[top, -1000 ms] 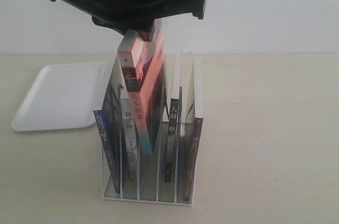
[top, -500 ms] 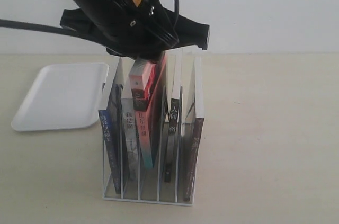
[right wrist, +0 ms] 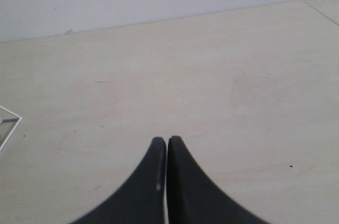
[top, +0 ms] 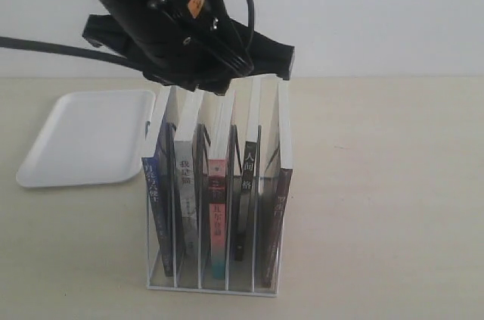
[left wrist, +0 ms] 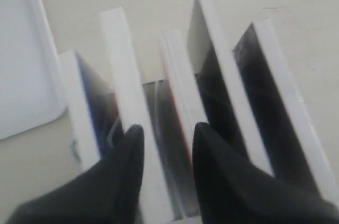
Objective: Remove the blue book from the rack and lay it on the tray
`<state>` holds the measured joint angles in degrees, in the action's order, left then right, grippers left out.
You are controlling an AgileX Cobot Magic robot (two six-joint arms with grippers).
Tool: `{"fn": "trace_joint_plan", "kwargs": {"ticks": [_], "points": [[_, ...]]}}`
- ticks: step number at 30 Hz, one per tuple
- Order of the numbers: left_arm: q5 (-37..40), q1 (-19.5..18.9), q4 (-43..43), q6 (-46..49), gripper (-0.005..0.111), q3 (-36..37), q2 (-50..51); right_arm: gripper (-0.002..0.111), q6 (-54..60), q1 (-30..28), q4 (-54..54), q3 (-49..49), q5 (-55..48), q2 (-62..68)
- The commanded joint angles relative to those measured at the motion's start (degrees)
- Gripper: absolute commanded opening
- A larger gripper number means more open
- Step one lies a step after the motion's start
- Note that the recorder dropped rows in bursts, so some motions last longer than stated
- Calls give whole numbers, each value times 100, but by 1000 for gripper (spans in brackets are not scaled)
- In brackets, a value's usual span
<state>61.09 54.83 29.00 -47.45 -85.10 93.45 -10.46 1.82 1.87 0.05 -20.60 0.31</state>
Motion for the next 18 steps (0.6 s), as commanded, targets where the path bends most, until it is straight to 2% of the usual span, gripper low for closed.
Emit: {"fn": "trace_joint_plan", "kwargs": {"ticks": [1, 8, 14, 18], "points": [[887, 5, 556, 82, 31, -18, -327, 0, 33, -11, 13, -5, 27, -31], [887, -10, 596, 100, 31, 43, -468, 0, 33, -11, 13, -5, 13, -31], [887, -389, 257, 80, 31, 410, -468, 0, 33, -11, 13, -5, 13, -31], [578, -442, 206, 80, 31, 577, -468, 0, 33, -11, 13, -5, 13, -31]]}}
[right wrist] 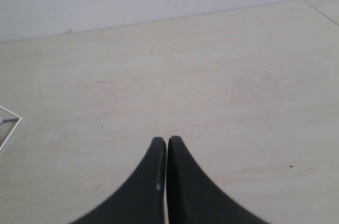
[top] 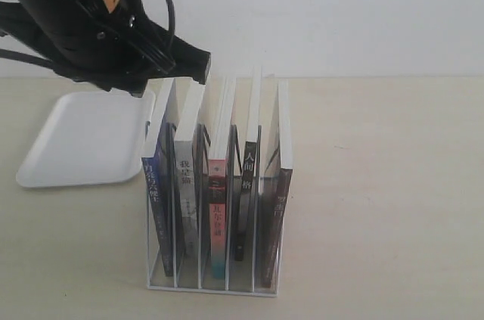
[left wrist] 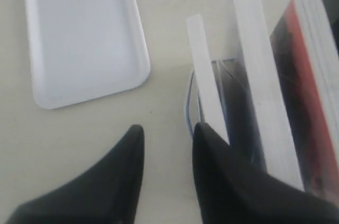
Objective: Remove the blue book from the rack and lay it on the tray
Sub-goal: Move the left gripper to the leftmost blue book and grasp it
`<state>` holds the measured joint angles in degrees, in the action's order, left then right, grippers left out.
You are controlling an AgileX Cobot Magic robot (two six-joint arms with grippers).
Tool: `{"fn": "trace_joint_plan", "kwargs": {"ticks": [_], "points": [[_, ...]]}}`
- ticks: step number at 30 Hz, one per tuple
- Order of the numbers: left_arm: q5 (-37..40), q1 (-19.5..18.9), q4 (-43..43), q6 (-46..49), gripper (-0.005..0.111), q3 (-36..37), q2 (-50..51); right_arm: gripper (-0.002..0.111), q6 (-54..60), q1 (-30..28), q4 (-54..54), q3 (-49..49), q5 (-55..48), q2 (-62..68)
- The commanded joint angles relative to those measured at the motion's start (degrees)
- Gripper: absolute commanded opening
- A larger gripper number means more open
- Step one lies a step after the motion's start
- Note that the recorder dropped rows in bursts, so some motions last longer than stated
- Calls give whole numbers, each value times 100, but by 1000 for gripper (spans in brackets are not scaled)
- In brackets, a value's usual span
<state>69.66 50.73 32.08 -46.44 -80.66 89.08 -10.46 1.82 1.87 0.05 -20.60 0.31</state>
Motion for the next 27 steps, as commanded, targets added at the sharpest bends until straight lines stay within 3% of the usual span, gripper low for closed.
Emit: {"fn": "trace_joint_plan", "kwargs": {"ticks": [1, 5, 27], "points": [[-423, -32, -131, -20, 31, 157, -32, 0, 33, -11, 13, -5, 13, -31], [-715, -32, -226, 40, 31, 171, -32, 0, 33, -11, 13, -5, 13, -31], [-655, -96, -458, 175, 31, 171, 358, 0, 33, -11, 13, -5, 13, -31]]}}
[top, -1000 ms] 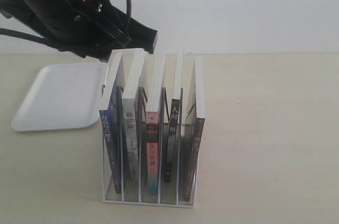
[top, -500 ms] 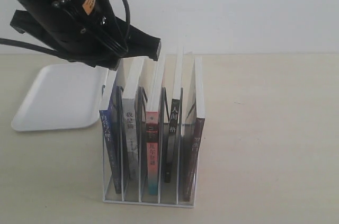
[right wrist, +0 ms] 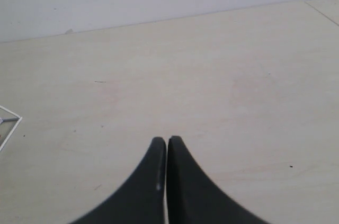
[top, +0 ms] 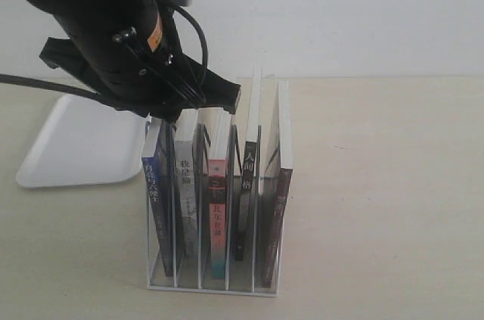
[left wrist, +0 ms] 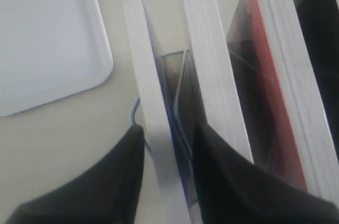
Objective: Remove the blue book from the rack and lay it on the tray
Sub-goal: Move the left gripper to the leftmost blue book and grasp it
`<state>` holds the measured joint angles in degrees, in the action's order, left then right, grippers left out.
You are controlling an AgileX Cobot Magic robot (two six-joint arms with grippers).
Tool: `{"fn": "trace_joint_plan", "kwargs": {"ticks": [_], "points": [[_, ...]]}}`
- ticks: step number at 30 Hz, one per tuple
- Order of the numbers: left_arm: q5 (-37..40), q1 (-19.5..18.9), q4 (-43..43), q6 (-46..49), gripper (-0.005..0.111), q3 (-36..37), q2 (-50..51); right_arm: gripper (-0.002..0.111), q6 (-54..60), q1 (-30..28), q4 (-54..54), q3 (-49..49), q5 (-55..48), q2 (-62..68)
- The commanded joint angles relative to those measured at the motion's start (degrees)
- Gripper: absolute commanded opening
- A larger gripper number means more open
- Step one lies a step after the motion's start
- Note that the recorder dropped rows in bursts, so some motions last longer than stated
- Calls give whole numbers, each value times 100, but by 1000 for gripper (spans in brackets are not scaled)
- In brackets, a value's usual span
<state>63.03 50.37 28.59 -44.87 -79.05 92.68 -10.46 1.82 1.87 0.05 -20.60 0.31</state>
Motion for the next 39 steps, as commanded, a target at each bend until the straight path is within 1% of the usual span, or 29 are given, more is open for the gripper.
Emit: {"fn": "trace_joint_plan", "kwargs": {"ticks": [1, 8, 17, 22, 29, 39], "points": [[19, -107, -167, 17, 31, 25, -2, 0, 33, -11, 13, -5, 13, -31], [0, -349, -243, 34, 31, 236, -2, 0, 33, -11, 13, -5, 13, -31], [-233, -350, -243, 166, 31, 243, -2, 0, 33, -11, 13, -5, 13, -31], [-308, -350, -390, 166, 31, 243, -2, 0, 33, -11, 13, -5, 13, -31], [-320, -350, -505, 248, 27, 243, -2, 0, 33, -11, 13, -5, 13, -31], [-307, -350, -637, 248, 27, 243, -2, 0, 33, -11, 13, -5, 13, -31]]}}
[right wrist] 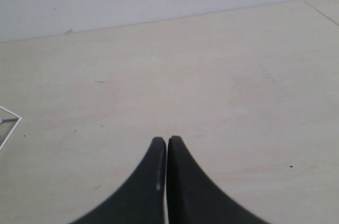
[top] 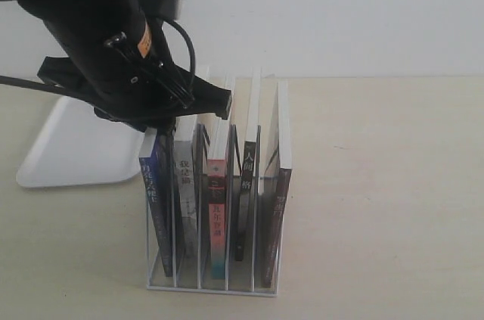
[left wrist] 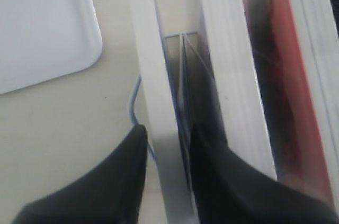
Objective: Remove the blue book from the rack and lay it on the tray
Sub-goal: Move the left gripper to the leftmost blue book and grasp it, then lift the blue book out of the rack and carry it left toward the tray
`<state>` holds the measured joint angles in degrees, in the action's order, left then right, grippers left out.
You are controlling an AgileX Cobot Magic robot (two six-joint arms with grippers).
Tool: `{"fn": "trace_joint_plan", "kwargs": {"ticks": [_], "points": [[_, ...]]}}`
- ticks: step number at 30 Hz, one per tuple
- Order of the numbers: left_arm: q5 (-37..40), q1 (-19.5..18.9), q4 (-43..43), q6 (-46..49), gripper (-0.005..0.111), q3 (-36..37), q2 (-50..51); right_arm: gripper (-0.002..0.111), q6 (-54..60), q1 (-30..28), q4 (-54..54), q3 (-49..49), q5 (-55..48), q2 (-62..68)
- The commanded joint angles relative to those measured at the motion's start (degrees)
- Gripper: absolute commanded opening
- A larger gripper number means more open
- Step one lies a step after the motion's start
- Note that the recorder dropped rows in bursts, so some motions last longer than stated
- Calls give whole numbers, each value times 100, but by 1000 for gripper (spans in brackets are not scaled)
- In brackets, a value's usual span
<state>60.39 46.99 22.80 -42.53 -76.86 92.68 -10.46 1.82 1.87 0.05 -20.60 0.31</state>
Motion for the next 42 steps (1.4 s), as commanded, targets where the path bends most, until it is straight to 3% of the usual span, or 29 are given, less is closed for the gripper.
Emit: {"fn": "trace_joint_plan", "kwargs": {"ticks": [1, 13, 22, 31, 42], "points": [[-44, -11, -58, 15, 27, 24, -2, 0, 33, -11, 13, -5, 13, -31], [-15, -11, -121, 100, 26, 24, -2, 0, 33, -11, 13, -5, 13, -31], [21, -11, -89, 171, 5, 24, -2, 0, 33, -11, 13, -5, 13, -31], [291, -11, -99, 299, 5, -112, -200, 0, 33, -11, 13, -5, 13, -31], [865, -11, -286, 706, 5, -810, -1029, 0, 33, -11, 13, -5, 13, -31]]}}
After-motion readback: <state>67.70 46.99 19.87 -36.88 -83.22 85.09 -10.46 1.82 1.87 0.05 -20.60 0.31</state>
